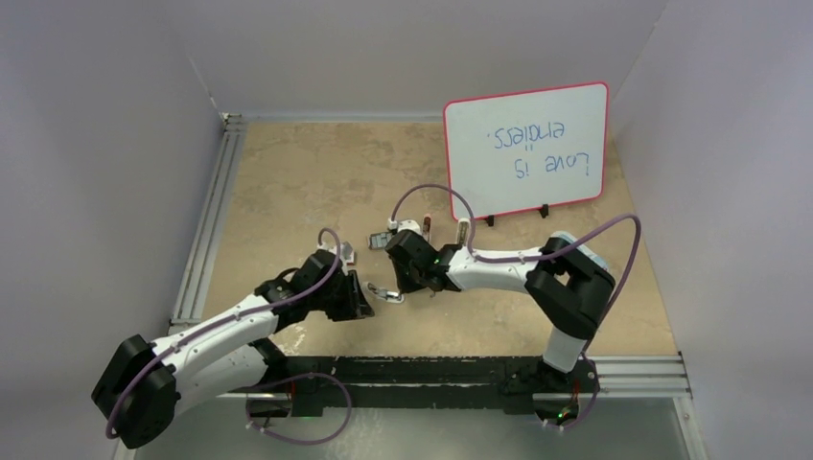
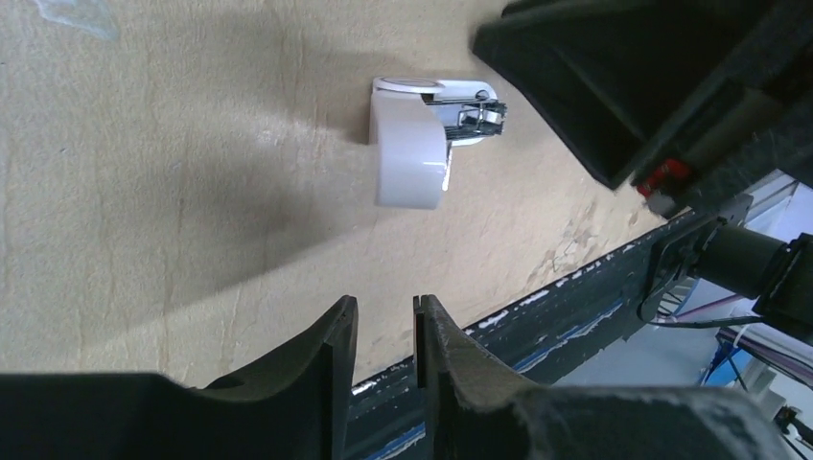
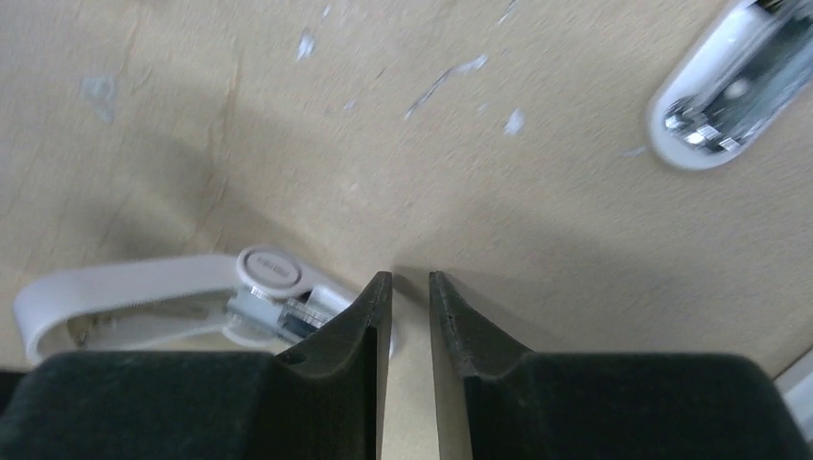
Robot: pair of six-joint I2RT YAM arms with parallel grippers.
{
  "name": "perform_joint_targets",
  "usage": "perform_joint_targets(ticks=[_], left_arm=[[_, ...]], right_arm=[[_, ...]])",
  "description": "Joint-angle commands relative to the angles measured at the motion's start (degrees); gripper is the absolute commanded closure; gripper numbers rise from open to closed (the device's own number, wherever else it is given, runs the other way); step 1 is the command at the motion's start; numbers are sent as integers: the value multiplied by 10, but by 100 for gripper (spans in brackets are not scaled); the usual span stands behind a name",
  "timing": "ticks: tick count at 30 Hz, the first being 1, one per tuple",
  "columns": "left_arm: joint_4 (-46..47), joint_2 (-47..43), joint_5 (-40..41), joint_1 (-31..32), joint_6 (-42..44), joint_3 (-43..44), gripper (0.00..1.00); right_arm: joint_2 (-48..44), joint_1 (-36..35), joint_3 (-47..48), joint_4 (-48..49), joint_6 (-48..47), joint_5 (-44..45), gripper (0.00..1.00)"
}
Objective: Load the staples into the stapler
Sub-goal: Adjust the stapler at the center of the board, then pick up the staple from the center of the board.
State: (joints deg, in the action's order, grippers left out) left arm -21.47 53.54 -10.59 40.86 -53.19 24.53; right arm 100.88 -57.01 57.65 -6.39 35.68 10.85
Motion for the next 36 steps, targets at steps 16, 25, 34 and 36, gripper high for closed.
perform_joint_targets(ticks=[16,25,34,36], left_arm=[[135,69,65,-1,-25,-41,82],[200,117,-7,-1,24,-47,83],[229,118,-27,-1,46,-50,85],[223,116,-21,-1,46,-48,85]], right_arm=[[-112,-70,-69,-7,90,1,79],[-159,-20,-70,-89,190,93,75],[-150,23,-85,-119,150,75,59],[-144,23,-87,-114,129,61,58]])
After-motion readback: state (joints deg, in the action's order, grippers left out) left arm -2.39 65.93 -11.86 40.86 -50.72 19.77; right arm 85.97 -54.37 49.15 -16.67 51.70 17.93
